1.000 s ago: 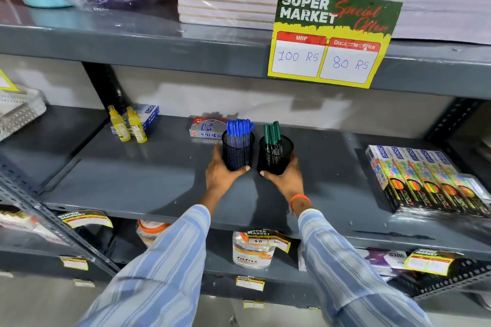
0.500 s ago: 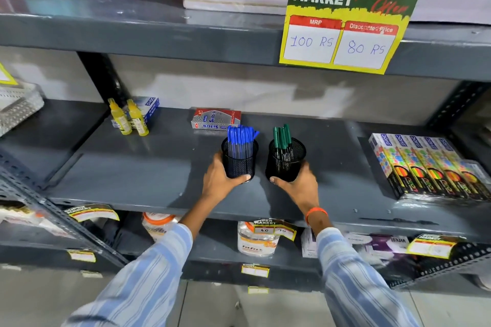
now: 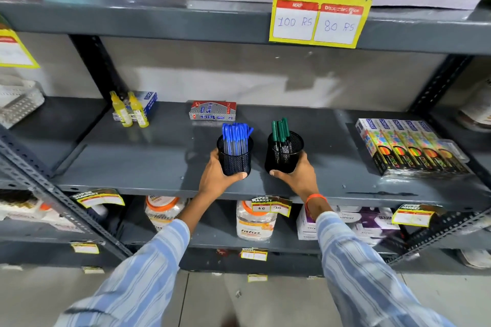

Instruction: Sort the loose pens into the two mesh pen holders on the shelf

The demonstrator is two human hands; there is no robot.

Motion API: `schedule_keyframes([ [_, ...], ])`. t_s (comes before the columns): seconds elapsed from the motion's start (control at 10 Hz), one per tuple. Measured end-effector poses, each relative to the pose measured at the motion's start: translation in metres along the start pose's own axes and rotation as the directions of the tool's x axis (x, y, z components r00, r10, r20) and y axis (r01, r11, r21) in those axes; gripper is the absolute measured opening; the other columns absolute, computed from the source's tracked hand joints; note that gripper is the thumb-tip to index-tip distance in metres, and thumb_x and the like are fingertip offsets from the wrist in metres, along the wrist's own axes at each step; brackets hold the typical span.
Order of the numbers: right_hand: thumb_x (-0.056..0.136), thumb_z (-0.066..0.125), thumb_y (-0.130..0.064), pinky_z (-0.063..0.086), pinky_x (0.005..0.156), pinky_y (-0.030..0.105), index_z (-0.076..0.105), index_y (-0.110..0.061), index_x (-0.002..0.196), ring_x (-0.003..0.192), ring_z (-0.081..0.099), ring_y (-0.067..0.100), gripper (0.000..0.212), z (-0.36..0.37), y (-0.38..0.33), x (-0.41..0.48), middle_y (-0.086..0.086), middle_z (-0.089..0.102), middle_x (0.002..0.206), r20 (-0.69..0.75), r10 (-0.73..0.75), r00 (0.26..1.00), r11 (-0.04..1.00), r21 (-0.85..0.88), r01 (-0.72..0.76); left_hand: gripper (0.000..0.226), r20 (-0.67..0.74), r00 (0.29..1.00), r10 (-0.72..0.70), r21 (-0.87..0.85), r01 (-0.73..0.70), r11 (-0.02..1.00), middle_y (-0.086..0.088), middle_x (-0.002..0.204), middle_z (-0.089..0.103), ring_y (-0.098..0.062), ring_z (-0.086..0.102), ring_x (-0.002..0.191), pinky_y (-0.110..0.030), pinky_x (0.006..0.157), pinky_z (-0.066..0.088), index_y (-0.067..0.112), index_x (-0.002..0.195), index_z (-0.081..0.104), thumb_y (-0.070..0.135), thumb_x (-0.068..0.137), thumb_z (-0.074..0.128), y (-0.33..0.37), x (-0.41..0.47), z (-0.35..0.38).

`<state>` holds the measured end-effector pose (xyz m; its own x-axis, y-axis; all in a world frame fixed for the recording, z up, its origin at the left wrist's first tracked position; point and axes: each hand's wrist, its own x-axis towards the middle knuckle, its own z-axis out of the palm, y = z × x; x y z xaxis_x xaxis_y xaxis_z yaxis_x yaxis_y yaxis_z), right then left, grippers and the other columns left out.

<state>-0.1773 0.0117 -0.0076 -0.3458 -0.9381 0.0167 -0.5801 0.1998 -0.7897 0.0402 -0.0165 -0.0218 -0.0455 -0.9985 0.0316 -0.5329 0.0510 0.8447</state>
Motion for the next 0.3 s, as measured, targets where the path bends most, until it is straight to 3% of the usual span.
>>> schedule_keyframes([
  [0.1,0.06,0.087,-0.024,0.047,0.098,0.045,0.036,-0.004,0.129,0.118,0.054,0.037,0.087,-0.008,-0.002,-0.007,0.019,0.058,0.129,0.032,-0.012,0.999,1.0,-0.016,0.012,0.091,0.043,0.998,-0.045,0.028,0.044,0.999,-0.012,0.129,0.055,-0.031,0.054,0.114,-0.038,0.089,0.046,0.008,0.132,0.031,0.031,0.063,0.086,0.007,-0.01,-0.004],
  [0.2,0.072,0.079,-0.03,0.045,0.099,0.046,0.031,0.004,0.132,0.12,0.051,0.041,0.084,-0.026,-0.007,-0.015,0.026,0.053,0.131,0.083,0.023,0.996,0.99,-0.142,-0.011,0.075,0.071,0.99,-0.12,0.189,0.105,0.976,-0.015,0.126,0.058,-0.035,0.055,0.112,-0.042,0.089,0.047,0.007,0.127,0.042,0.038,0.07,0.08,0.024,-0.025,-0.008],
  [0.3,0.077,0.073,-0.034,0.047,0.091,0.041,0.046,0.001,0.118,0.112,0.057,0.04,0.06,-0.043,-0.015,-0.029,0.025,0.06,0.121,0.165,0.054,0.985,0.987,-0.156,-0.028,0.055,0.08,0.98,-0.181,0.295,0.151,0.943,-0.017,0.117,0.063,-0.035,0.059,0.104,-0.04,0.084,0.049,0.007,0.111,0.056,0.046,0.076,0.072,0.045,-0.045,-0.01],
])
